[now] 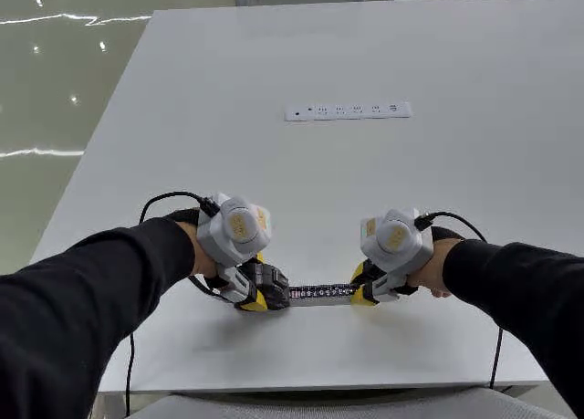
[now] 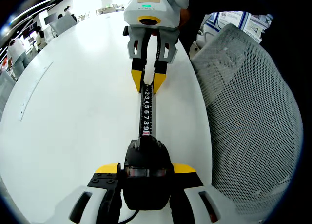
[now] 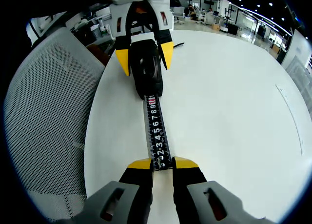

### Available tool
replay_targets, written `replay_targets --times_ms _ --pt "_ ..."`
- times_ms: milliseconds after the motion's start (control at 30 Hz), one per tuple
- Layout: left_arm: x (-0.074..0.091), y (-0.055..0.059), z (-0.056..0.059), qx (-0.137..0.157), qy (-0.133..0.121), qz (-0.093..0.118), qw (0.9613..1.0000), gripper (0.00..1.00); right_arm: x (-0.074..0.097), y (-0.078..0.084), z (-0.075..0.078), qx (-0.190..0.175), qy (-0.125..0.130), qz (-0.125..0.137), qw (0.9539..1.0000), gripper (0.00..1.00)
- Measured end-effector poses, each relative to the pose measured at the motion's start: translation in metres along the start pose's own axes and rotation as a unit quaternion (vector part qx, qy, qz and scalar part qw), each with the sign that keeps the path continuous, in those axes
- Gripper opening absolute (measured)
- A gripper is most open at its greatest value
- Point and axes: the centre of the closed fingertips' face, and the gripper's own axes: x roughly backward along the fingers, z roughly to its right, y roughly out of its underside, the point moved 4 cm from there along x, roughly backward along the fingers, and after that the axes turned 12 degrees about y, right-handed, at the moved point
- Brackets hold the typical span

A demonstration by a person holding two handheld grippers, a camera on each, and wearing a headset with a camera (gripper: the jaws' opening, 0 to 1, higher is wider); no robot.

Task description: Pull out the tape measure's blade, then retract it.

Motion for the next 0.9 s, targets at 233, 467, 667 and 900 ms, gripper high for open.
replay_targets --times_ms 233,467,667,900 --pt "-0.0001 -0.0003 -0.0003 0.002 0.000 -0.001 1.0000 0.34 0.0018 0.0022 0.0006 0.001 0.001 -0.002 1.0000 0.10" --pt "0.0001 -0.0007 0.0000 0.003 -0.001 -0.003 1.0000 0.34 0.0041 0.0054 0.0017 0.000 0.001 -0.003 1.0000 0.10" --pt "-0.0002 -0.0012 -0.0004 0.001 -0.002 -0.001 1.0000 0.34 0.0052 0.0074 0.0031 -0.001 -0.001 -0.007 1.0000 0.10" --pt "-0.0001 -0.0009 0.0001 0.001 -0.005 0.001 1.0000 0.34 0.0055 0.0073 0.0025 0.000 -0.002 -0.009 1.0000 0.10"
